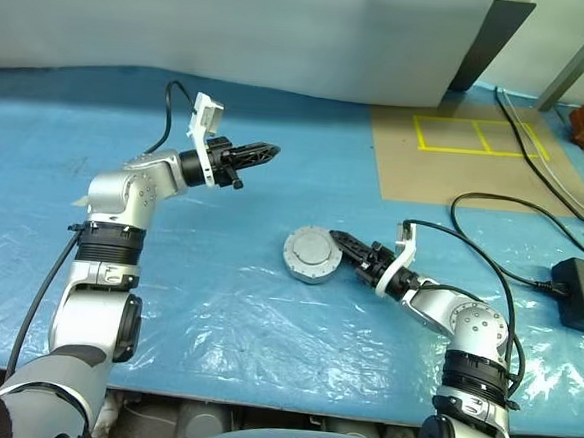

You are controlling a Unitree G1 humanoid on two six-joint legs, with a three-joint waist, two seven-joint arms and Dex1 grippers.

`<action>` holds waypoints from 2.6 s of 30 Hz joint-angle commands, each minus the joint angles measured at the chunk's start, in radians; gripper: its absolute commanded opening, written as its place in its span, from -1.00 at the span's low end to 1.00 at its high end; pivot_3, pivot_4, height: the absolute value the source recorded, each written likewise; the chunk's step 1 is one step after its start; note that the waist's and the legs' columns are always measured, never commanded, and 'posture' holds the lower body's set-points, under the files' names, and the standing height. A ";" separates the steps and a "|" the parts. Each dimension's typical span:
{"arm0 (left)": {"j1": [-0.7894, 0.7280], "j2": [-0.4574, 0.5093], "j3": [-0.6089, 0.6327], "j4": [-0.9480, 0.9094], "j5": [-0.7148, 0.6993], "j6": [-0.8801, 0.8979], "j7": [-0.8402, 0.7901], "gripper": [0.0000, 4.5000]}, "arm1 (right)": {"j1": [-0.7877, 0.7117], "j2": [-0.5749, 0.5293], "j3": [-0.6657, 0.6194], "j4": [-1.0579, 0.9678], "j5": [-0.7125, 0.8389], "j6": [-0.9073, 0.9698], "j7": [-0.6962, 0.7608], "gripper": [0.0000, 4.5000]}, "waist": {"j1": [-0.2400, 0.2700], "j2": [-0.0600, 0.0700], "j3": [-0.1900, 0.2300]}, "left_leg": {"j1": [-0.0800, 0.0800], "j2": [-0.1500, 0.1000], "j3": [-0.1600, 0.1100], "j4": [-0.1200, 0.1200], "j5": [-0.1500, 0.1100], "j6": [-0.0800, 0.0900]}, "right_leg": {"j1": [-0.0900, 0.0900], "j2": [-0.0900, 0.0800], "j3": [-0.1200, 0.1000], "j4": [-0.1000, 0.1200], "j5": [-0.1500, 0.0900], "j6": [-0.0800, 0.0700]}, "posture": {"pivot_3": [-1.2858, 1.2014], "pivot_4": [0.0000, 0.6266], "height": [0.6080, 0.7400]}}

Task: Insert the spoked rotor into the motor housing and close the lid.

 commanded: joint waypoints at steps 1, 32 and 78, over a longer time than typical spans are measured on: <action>-0.030 0.013 0.014 -0.002 0.028 -0.078 0.028 -1.00 | -0.006 0.000 0.015 -0.017 0.004 -0.004 -0.018 -0.41 | 0.000 0.000 0.000 | 0.000 0.000 0.000 0.000 0.000 0.000 | 0.000 0.000 0.000 0.000 0.000 0.000 | 0.03 -0.52 1.00; 0.595 0.152 0.076 -0.597 -0.287 0.292 0.064 -1.00 | -0.160 0.058 -0.018 -0.047 0.388 -0.066 -0.200 -0.41 | 0.049 0.008 0.010 | -0.014 0.003 0.004 0.003 0.008 0.002 | -0.012 -0.009 -0.011 0.009 -0.001 -0.002 | 0.03 -0.52 1.00; 0.342 -0.147 0.118 -0.193 -0.534 0.419 0.290 0.99 | -0.139 -0.061 0.072 -0.088 0.494 -0.041 -0.239 -0.41 | 0.033 0.008 0.010 | -0.020 0.002 -0.002 0.019 0.009 0.001 | -0.014 -0.008 -0.011 0.022 0.003 0.006 | 0.03 -0.52 1.00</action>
